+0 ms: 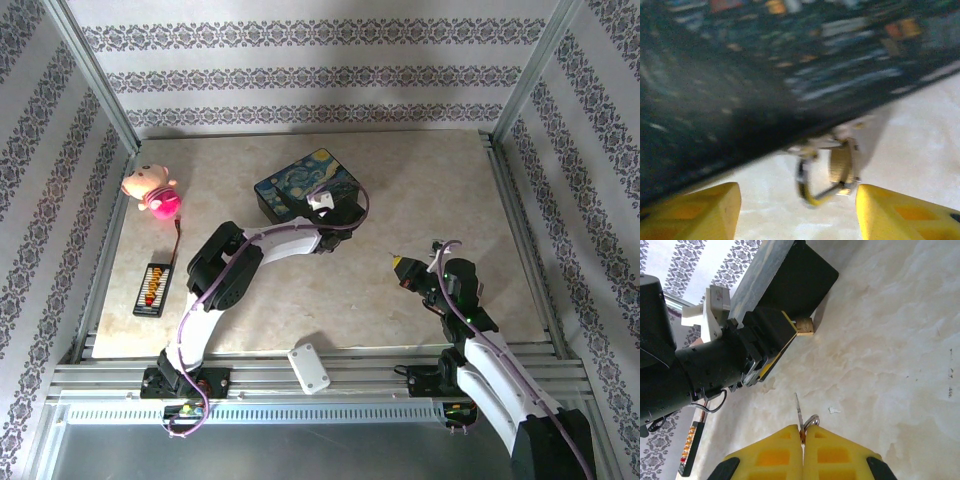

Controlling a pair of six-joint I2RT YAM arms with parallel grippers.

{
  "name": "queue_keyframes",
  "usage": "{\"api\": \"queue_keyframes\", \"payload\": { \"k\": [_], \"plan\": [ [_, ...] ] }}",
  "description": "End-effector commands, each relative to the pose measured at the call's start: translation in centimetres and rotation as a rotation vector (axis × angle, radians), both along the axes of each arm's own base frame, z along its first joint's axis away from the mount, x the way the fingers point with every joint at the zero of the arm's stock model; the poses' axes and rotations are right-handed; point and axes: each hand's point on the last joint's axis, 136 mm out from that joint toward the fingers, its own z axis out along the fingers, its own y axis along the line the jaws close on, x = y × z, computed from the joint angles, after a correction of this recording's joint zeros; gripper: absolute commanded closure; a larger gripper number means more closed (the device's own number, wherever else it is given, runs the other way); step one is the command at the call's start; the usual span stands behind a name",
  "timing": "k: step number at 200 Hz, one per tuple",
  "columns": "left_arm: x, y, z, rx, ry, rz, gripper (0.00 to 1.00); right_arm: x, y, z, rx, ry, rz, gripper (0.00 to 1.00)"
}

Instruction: Unlock the padlock with the key

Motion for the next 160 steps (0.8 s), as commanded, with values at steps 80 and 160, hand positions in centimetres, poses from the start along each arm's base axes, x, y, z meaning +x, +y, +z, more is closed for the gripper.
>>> {"api": "queue_keyframes", "payload": {
  "k": [80, 160],
  "plan": [
    [-2.5, 4.6, 3.1, -0.030, 0.004, -0.005, 0.38, 1.3, 0.1, 2.4, -0.005, -0.081, 0.010, 1.00],
    [1.3, 0.2, 0.7, -0.026, -0.032, 0.055, 0.02, 1.6, 0.3, 3.2, 0.003, -0.095, 0.019, 1.00]
  ]
}}
